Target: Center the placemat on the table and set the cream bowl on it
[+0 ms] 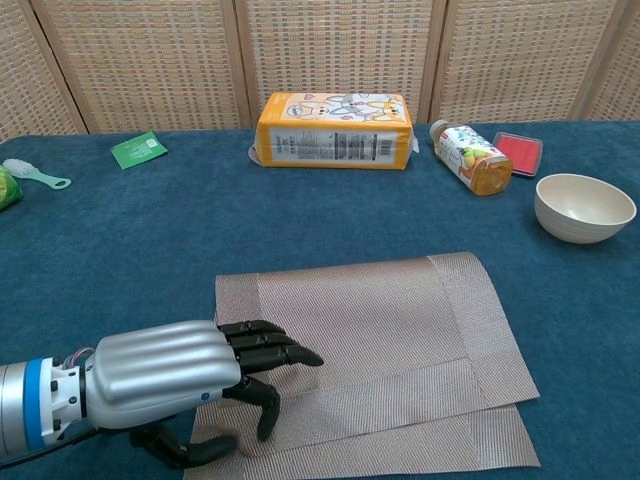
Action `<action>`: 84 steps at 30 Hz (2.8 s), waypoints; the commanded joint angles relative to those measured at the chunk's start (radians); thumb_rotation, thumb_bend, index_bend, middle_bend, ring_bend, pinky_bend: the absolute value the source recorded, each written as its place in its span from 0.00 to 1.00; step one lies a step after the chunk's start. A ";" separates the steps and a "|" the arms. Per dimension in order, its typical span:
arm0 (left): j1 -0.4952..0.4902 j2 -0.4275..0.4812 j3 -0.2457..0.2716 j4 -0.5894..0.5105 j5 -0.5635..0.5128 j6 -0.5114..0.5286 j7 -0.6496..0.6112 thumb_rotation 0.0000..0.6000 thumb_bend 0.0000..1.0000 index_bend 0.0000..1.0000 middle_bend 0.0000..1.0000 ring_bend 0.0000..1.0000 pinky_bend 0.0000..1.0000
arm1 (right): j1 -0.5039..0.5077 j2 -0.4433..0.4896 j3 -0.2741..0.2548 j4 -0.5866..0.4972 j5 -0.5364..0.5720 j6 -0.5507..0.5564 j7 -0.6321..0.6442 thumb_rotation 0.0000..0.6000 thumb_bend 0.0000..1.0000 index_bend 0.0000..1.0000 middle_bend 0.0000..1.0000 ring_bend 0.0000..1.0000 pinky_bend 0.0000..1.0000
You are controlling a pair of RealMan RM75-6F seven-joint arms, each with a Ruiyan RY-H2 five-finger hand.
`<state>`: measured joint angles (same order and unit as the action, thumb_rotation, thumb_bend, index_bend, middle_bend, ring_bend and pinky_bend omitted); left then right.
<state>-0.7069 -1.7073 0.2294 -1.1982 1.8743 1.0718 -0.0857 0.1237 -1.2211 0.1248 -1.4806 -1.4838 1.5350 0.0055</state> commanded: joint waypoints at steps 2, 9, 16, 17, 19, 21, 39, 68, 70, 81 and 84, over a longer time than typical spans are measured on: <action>0.002 -0.004 -0.003 0.005 -0.007 -0.002 0.004 1.00 0.53 0.48 0.00 0.00 0.00 | 0.000 0.001 0.001 -0.002 0.000 0.000 0.002 1.00 0.00 0.02 0.00 0.00 0.00; 0.003 -0.007 -0.006 0.003 -0.013 0.005 0.005 1.00 0.55 0.57 0.00 0.00 0.00 | -0.001 0.003 0.002 -0.003 -0.001 -0.002 0.004 1.00 0.00 0.02 0.00 0.00 0.00; 0.004 -0.009 -0.011 0.003 -0.022 0.003 0.012 1.00 0.62 0.62 0.00 0.00 0.00 | -0.003 0.004 0.002 -0.005 -0.002 0.001 0.005 1.00 0.00 0.03 0.00 0.00 0.00; 0.004 -0.010 -0.011 0.004 -0.022 0.004 0.012 1.00 0.63 0.64 0.00 0.00 0.00 | -0.003 0.004 0.002 -0.005 -0.002 0.001 0.004 1.00 0.00 0.02 0.00 0.00 0.00; 0.004 -0.011 -0.012 0.004 -0.024 0.004 0.012 1.00 0.66 0.68 0.00 0.00 0.00 | -0.002 0.004 0.002 -0.005 -0.002 0.000 0.004 1.00 0.00 0.02 0.00 0.00 0.00; 0.005 -0.012 -0.014 0.003 -0.027 0.005 0.012 1.00 0.68 0.73 0.00 0.00 0.00 | -0.002 0.004 0.002 -0.005 -0.002 -0.001 0.004 1.00 0.00 0.02 0.00 0.00 0.00; -0.013 0.090 -0.230 -0.232 -0.246 -0.007 0.059 1.00 0.78 0.82 0.00 0.00 0.00 | -0.003 0.005 0.003 -0.006 -0.002 -0.003 0.004 1.00 0.00 0.02 0.00 0.00 0.00; -0.102 0.042 -0.517 0.293 -0.737 -0.242 -0.023 1.00 0.70 0.70 0.00 0.00 0.00 | 0.007 -0.007 0.004 -0.003 0.007 -0.025 -0.026 1.00 0.00 0.03 0.00 0.00 0.00; -0.100 0.051 -0.511 0.293 -0.736 -0.267 -0.042 1.00 0.38 0.32 0.00 0.00 0.00 | 0.008 -0.008 0.003 -0.003 0.006 -0.026 -0.028 1.00 0.00 0.03 0.00 0.00 0.00; 0.022 0.253 -0.497 0.030 -0.682 -0.079 -0.007 1.00 0.00 0.00 0.00 0.00 0.00 | 0.027 -0.002 -0.026 0.016 -0.067 -0.033 -0.032 1.00 0.00 0.03 0.00 0.00 0.00; 0.060 0.322 -0.484 -0.074 -0.690 -0.038 0.064 1.00 0.00 0.00 0.00 0.00 0.00 | 0.046 0.004 -0.043 0.036 -0.123 -0.037 -0.033 1.00 0.00 0.03 0.00 0.00 0.00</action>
<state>-0.6996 -1.4637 -0.2713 -1.1735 1.1800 0.9713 -0.0935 0.1539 -1.2223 0.0975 -1.4608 -1.5705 1.5012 -0.0242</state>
